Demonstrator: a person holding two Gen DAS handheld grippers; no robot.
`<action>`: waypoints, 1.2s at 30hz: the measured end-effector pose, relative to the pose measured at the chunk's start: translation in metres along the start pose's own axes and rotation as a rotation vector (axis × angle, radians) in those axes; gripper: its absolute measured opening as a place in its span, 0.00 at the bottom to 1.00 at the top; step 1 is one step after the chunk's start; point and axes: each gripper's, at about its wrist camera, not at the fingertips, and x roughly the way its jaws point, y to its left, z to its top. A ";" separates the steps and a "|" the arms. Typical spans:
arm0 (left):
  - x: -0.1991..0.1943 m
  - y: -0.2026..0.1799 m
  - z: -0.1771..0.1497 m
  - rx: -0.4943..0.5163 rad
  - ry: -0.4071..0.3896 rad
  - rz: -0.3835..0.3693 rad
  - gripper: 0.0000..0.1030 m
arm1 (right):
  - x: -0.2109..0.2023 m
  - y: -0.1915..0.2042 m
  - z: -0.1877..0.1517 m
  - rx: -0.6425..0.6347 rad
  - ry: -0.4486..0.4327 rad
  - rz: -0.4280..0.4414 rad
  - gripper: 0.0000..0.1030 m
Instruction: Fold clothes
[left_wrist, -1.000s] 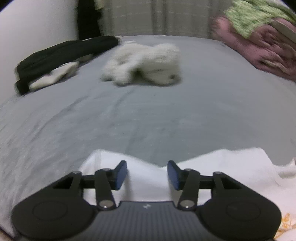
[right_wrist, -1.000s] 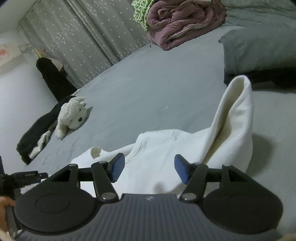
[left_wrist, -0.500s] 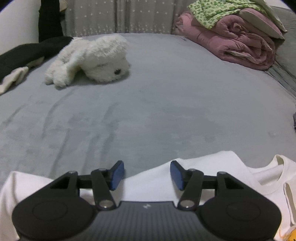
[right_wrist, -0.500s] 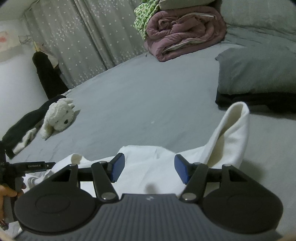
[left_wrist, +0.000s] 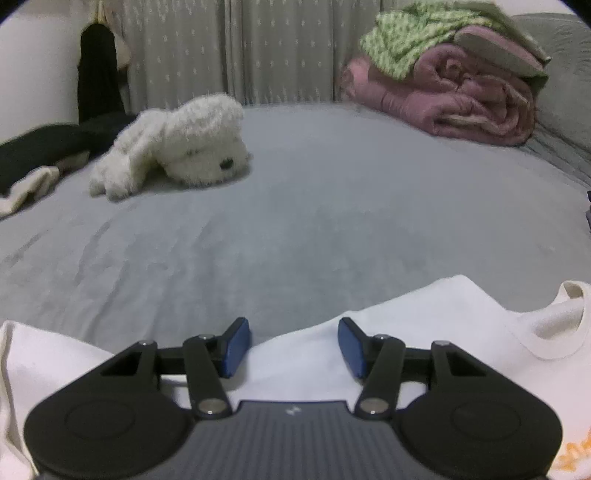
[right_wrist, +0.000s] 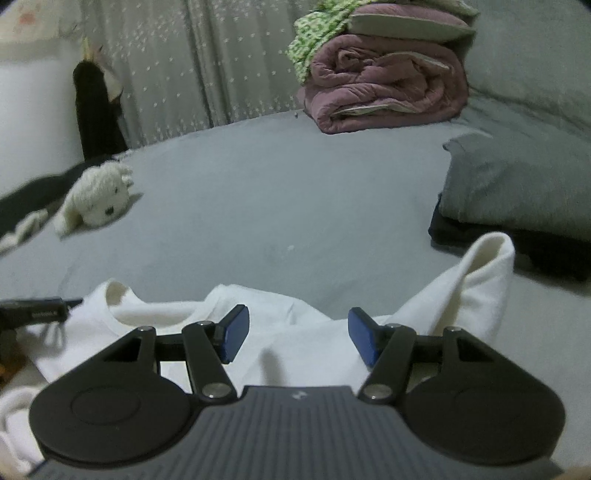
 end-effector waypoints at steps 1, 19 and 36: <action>-0.001 0.000 -0.002 0.000 -0.014 0.001 0.53 | 0.001 0.001 -0.001 -0.006 0.003 -0.002 0.62; 0.006 0.024 0.023 -0.012 0.096 -0.146 0.52 | 0.000 0.012 -0.010 -0.067 0.067 0.052 0.62; 0.012 -0.002 0.009 0.094 0.010 -0.165 0.62 | 0.073 0.019 0.001 -0.218 0.114 0.006 0.60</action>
